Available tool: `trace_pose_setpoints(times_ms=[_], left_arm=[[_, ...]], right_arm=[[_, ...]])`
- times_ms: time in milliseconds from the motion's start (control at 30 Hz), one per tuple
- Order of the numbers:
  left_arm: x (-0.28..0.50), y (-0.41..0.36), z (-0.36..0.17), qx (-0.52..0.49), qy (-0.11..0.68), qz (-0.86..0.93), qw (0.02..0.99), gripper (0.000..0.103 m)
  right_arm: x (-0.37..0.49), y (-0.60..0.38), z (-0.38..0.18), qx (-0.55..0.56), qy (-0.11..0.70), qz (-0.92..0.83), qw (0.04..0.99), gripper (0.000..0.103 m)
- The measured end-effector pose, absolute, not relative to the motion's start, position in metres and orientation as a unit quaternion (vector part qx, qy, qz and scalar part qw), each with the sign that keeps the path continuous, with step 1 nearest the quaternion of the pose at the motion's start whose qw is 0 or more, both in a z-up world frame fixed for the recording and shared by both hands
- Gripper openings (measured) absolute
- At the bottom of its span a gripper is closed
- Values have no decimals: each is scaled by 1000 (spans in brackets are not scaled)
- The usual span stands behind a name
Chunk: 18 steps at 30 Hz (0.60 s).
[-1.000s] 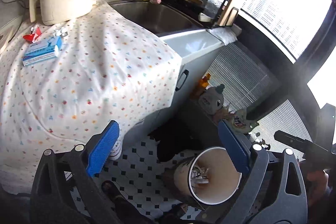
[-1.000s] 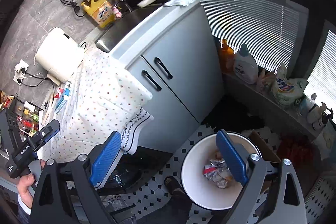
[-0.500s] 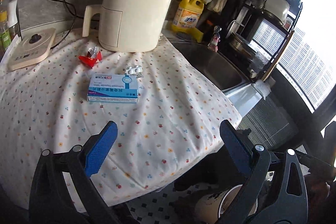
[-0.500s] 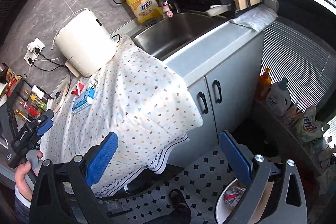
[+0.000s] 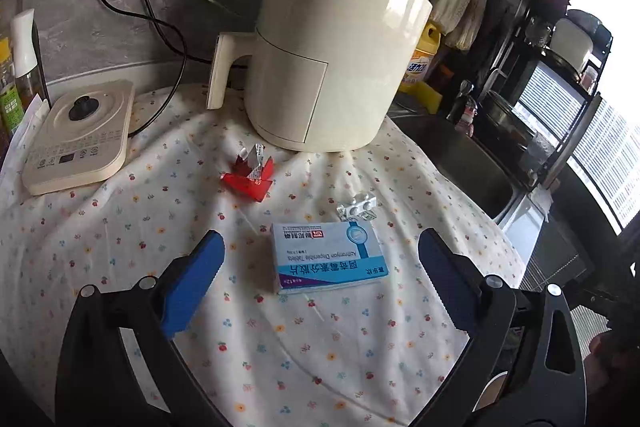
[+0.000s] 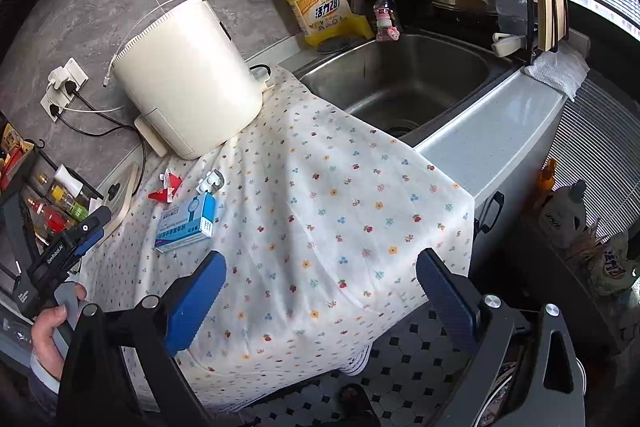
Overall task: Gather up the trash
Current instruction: 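Grasp the red wrapper with the left gripper while the right grasps the blister pack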
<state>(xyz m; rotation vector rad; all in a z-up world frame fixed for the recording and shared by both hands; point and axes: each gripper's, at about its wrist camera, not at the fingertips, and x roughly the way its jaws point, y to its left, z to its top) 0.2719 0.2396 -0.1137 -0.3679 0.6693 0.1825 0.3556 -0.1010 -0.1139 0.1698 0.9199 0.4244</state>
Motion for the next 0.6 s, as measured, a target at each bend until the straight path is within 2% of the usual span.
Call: trace_pose_setpoints(times_ms=[133,200,600], left_arm=[[291,267,-127,-187,342,88,917,83],[300,278,-135,-193,348,86,913,81],[354,307,-171,-168,390,86,901,78]], right_arm=[[362,-79,-115,68,446,196,871,93],[367,-69,-117,61,450,194,870,91],[392,-19,-122,44,459,188,867,87]])
